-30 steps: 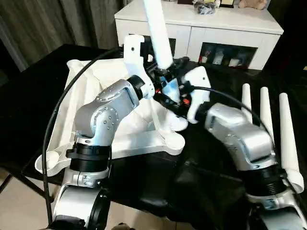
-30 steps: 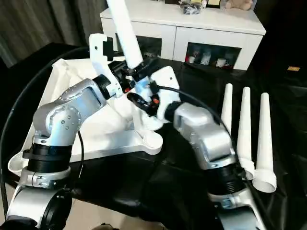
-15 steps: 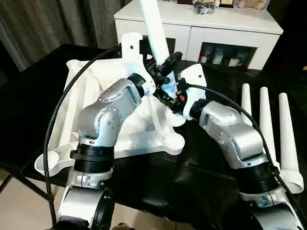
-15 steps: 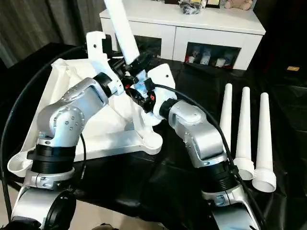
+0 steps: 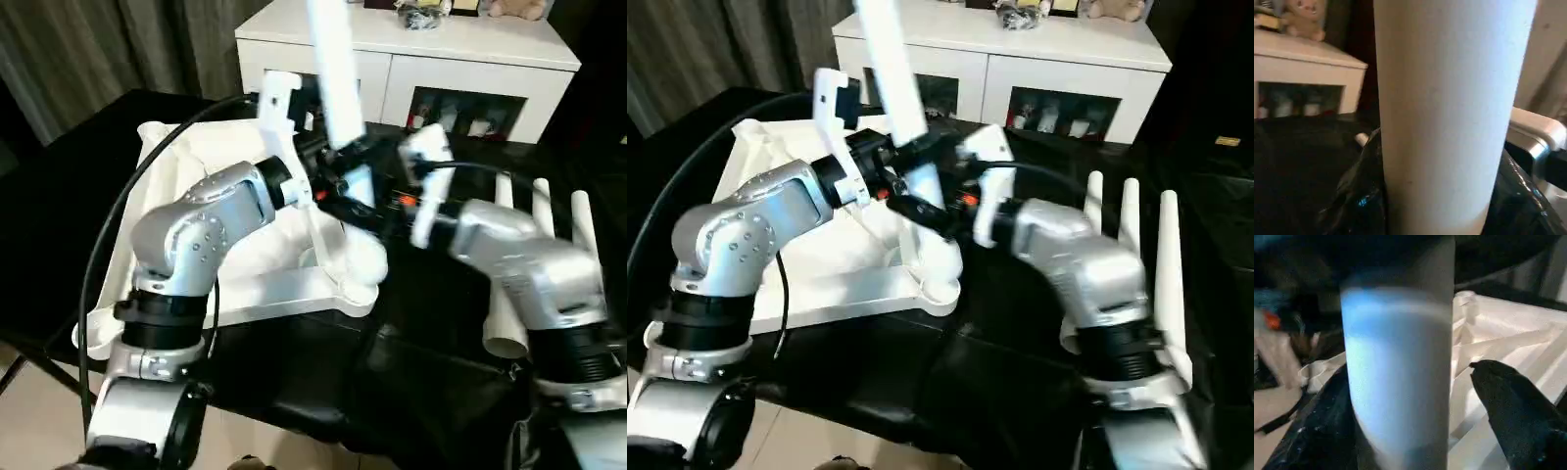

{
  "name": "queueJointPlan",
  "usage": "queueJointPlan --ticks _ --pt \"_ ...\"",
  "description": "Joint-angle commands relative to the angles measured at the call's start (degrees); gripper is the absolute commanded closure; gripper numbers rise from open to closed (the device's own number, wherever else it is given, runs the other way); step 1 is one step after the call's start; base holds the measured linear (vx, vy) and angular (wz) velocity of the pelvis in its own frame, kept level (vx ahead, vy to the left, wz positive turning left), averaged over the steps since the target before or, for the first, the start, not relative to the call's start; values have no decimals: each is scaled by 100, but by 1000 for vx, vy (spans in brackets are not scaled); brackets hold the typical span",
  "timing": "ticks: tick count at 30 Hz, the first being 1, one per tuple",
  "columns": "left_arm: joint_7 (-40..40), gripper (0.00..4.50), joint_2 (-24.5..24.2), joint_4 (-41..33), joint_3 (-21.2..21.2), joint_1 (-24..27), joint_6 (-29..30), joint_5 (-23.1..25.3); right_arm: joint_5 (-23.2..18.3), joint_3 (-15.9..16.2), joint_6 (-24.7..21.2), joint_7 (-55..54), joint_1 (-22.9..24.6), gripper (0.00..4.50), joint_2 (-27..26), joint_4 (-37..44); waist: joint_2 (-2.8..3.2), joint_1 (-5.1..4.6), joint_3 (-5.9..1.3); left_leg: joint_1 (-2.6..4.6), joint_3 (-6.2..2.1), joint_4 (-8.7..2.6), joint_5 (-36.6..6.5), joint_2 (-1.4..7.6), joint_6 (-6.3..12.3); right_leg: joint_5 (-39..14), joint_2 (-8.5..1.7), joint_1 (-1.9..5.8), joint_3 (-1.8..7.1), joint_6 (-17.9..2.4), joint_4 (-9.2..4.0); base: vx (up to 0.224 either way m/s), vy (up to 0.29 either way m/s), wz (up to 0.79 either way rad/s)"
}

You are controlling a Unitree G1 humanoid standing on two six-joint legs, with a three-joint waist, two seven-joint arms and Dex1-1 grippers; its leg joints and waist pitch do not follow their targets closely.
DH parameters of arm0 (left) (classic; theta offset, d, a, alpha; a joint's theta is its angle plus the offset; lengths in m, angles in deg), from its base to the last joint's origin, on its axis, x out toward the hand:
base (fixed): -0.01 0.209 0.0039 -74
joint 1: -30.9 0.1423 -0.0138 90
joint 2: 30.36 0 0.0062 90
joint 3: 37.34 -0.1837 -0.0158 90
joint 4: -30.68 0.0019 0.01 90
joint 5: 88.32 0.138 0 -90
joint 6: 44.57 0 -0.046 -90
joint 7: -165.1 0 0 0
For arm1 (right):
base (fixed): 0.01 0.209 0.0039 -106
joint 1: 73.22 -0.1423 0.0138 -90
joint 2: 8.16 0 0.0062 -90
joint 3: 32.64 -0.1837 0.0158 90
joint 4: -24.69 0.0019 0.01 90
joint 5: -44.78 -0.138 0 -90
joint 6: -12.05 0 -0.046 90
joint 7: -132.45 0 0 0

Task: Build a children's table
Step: Pick table leg

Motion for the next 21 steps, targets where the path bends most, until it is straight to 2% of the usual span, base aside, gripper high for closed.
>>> queueJointPlan --ticks 1,5,6,10,11,19,21 --pt "-314 265 -143 -132 147 -197 160 -285 -189 -142 -287 252 -69 52 243 101 -66 8 -447 128 -73 -366 -523 203 86 -174 -404 338 248 -1287 -404 0 0 0" --pt "-522 265 -159 -154 233 -232 256 -534 -349 -90 -504 462 -32 52 415 169 -77 8 -446 125 -72 -365 -524 205 105 -216 -406 341 243 -1339 -409 0 0 0" --pt "-547 265 -142 -157 265 -235 262 -583 -375 -74 -553 486 -17 80 432 185 -71 5 -450 119 -72 -360 -510 205 107 -212 -411 345 244 -1355 -407 0 0 0" --pt "-571 265 -137 -167 283 -223 287 -656 -371 -5 -636 422 23 93 410 213 -73 12 -453 125 -75 -362 -488 215 104 -212 -410 338 242 -1356 -405 0 0 0" --pt "-573 265 -145 -168 272 -217 287 -653 -367 13 -638 410 31 113 404 223 -70 14 -455 126 -76 -360 -486 215 97 -204 -411 337 243 -1358 -402 0 0 0" --pt "-516 265 -172 -168 210 -179 223 -529 -106 191 -434 154 57 179 293 208 -76 8 -454 127 -77 -368 -488 216 46 -221 -410 332 242 -1323 -400 0 0 0" --pt "-134 265 -72 87 273 -221 141 -354 131 175 -220 -274 16 199 62 123 -75 -3 -447 117 -75 -368 -462 217 17 -196 -408 320 247 -1299 -403 0 0 0"
